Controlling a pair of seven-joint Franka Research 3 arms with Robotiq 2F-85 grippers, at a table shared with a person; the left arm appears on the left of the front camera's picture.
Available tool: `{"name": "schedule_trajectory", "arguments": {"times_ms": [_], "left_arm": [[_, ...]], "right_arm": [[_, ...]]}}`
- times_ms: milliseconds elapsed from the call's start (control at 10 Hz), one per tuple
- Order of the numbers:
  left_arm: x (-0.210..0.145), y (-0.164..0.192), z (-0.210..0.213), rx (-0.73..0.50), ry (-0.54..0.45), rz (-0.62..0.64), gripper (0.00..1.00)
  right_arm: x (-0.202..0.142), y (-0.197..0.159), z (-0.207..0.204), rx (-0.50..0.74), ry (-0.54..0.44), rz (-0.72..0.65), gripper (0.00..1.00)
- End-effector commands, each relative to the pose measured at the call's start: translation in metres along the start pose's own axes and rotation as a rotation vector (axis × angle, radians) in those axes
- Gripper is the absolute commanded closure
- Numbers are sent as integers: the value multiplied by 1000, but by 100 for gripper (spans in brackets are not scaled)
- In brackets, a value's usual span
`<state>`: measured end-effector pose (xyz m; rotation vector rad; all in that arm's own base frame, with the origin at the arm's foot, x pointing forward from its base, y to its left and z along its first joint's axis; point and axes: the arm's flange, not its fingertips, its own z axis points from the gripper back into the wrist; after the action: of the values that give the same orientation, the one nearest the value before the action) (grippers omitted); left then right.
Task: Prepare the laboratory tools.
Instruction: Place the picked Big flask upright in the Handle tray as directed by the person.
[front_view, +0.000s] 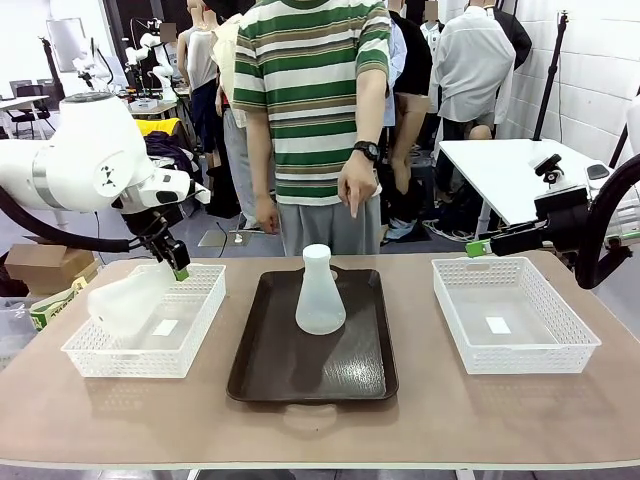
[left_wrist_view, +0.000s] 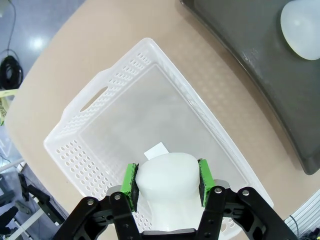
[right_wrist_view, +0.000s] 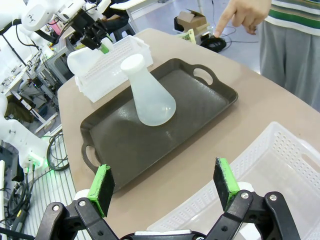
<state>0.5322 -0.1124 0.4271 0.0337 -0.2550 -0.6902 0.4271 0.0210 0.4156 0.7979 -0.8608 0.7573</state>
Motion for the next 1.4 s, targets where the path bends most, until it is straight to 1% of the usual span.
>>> {"name": "schedule_trajectory", "arguments": {"times_ms": [0,100,200,1300], "left_arm": [[-2,6,-2,-11,-35,-10,100],[-2,8,-5,-22,-25,-11,100],[0,1,-2,-3,-1,5,100],[0,0,-5,-7,1,5,100]], "right_arm": [[-1,1,0,1,0,1,0],[-1,1,0,1,0,1,0],[-1,1,0,1,0,1,0],[-1,1,0,1,0,1,0]]}}
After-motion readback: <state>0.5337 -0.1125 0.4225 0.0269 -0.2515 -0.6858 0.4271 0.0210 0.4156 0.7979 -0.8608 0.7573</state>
